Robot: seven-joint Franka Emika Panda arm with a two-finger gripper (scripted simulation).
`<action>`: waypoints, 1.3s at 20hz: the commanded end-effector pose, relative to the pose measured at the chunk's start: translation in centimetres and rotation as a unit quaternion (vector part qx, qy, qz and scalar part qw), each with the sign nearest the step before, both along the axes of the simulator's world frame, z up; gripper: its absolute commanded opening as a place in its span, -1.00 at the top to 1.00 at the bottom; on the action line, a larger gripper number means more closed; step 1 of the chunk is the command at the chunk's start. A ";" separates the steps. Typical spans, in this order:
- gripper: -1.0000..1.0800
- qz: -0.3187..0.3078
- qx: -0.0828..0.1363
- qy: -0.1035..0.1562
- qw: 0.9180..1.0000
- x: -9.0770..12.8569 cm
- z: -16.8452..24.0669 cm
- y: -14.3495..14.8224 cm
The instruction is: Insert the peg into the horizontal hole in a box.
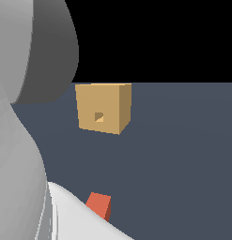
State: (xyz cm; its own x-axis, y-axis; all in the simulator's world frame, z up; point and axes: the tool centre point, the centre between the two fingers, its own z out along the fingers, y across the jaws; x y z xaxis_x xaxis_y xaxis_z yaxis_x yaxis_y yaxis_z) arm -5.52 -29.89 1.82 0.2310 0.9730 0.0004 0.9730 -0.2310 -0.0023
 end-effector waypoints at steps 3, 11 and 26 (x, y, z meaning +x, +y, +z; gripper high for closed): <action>1.00 -0.005 0.000 -0.001 1.000 -0.7 0.5 2.6; 1.00 -0.020 0.000 -0.001 1.000 -2.7 1.5 10.1; 1.00 -0.050 0.000 -0.001 0.999 -5.7 3.6 25.4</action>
